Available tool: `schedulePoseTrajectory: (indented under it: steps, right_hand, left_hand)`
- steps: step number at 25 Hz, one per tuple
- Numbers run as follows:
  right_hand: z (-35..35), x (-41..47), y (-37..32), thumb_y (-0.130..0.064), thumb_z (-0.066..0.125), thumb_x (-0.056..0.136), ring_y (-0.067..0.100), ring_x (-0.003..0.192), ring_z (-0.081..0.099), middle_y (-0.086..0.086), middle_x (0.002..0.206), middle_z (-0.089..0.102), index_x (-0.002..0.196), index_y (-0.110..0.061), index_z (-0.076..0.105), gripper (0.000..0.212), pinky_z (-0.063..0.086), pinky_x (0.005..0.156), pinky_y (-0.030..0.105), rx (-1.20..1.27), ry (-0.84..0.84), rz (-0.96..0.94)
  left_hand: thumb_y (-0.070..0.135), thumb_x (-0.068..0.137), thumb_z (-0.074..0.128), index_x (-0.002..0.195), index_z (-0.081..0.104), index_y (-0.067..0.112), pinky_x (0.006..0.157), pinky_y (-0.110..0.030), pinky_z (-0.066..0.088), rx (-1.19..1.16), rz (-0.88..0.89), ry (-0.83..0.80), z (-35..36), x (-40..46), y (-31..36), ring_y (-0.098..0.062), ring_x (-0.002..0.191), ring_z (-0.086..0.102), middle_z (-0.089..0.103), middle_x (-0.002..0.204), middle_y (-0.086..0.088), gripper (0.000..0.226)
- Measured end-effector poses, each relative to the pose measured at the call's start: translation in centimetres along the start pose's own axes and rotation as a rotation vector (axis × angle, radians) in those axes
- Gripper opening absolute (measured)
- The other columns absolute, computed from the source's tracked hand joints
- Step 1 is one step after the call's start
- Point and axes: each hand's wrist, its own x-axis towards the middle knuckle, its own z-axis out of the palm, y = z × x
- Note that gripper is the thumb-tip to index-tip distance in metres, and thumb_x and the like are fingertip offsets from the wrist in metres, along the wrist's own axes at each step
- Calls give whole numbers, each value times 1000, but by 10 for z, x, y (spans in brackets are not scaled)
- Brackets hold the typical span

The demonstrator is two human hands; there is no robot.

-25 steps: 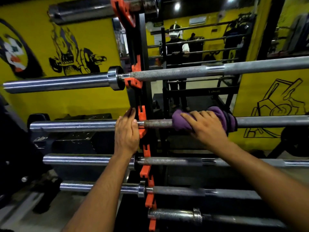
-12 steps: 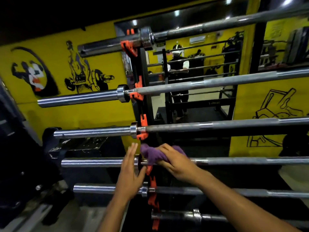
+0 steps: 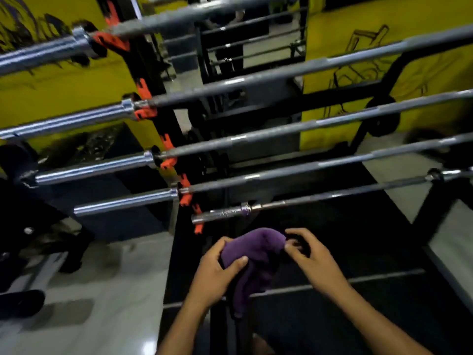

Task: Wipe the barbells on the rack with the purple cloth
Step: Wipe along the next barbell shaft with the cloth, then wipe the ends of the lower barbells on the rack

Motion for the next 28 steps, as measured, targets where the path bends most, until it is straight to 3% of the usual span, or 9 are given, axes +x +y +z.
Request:
schedulePoseTrajectory:
  steps: [1, 3, 7, 13, 16, 19, 22, 24, 28]
  right_hand:
    - [1, -23, 14, -36, 77, 85, 18, 93, 68, 2, 94, 70, 104, -35, 65, 22, 54, 79, 26, 93, 95, 106]
    - [11, -65, 39, -67, 77, 68, 26, 89, 70, 10, 96, 71, 107, -27, 67, 56, 57, 75, 39, 328, 117, 415]
    - [37, -110, 38, -76, 52, 84, 45, 111, 64, 25, 122, 66, 120, -13, 65, 73, 53, 91, 63, 797, -189, 919]
    - [70, -109, 36, -21, 63, 95, 28, 104, 71, 12, 107, 76, 118, -17, 70, 25, 54, 96, 45, 693, -82, 771]
    - [87, -119, 39, -16, 61, 95, 25, 113, 68, 8, 117, 74, 123, -21, 70, 31, 47, 108, 45, 642, -260, 696]
    - [113, -129, 29, -21, 70, 82, 25, 119, 65, 4, 123, 72, 119, -29, 74, 38, 45, 110, 44, 483, -494, 626]
    - [164, -132, 11, -17, 61, 81, 25, 123, 62, 6, 131, 67, 128, -22, 67, 48, 45, 109, 37, 323, -815, 499]
    - [206, -132, -3, -13, 59, 82, 26, 121, 63, 9, 131, 66, 129, -15, 63, 47, 46, 105, 36, 220, -887, 437]
    - [289, -133, -34, -9, 63, 94, 14, 104, 64, 2, 111, 69, 113, -11, 65, 19, 49, 89, 23, 7, -796, 256]
  left_hand:
    - [26, 85, 78, 101, 62, 24, 81, -29, 53, 54, -14, 33, 9, -14, 0, -8, 87, 66, 70, 93, 6, 23]
    - [28, 83, 78, 99, 61, 29, 78, -28, 53, 191, -29, 129, 28, -42, -4, -7, 87, 65, 68, 93, 9, 24]
    - [33, 79, 79, 103, 62, 31, 81, -21, 49, 379, 72, 22, 60, -104, -16, -2, 96, 60, 60, 102, 17, 30]
    - [62, 85, 65, 121, 55, 39, 99, -30, 46, 560, 89, -339, 56, -179, -47, 5, 115, 51, 53, 122, 27, 44]
    - [53, 94, 59, 126, 54, 41, 96, -32, 50, 452, 14, -83, 20, -201, -61, 2, 116, 54, 52, 124, 25, 35]
    - [47, 91, 64, 141, 42, 44, 111, -28, 40, 426, -38, 111, -26, -208, -75, 0, 134, 42, 40, 145, 22, 54]
    - [48, 89, 68, 152, 27, 43, 120, -23, 17, 497, -34, -52, -85, -214, -93, 4, 148, 14, 15, 158, 32, 75]
    - [43, 91, 69, 142, 39, 44, 121, -25, 22, 414, -37, -220, -125, -224, -113, 9, 141, 26, 27, 144, 46, 60]
    - [38, 91, 69, 111, 51, 31, 84, -42, 55, 199, -54, -346, -205, -247, -158, -16, 96, 64, 64, 105, 9, 28]
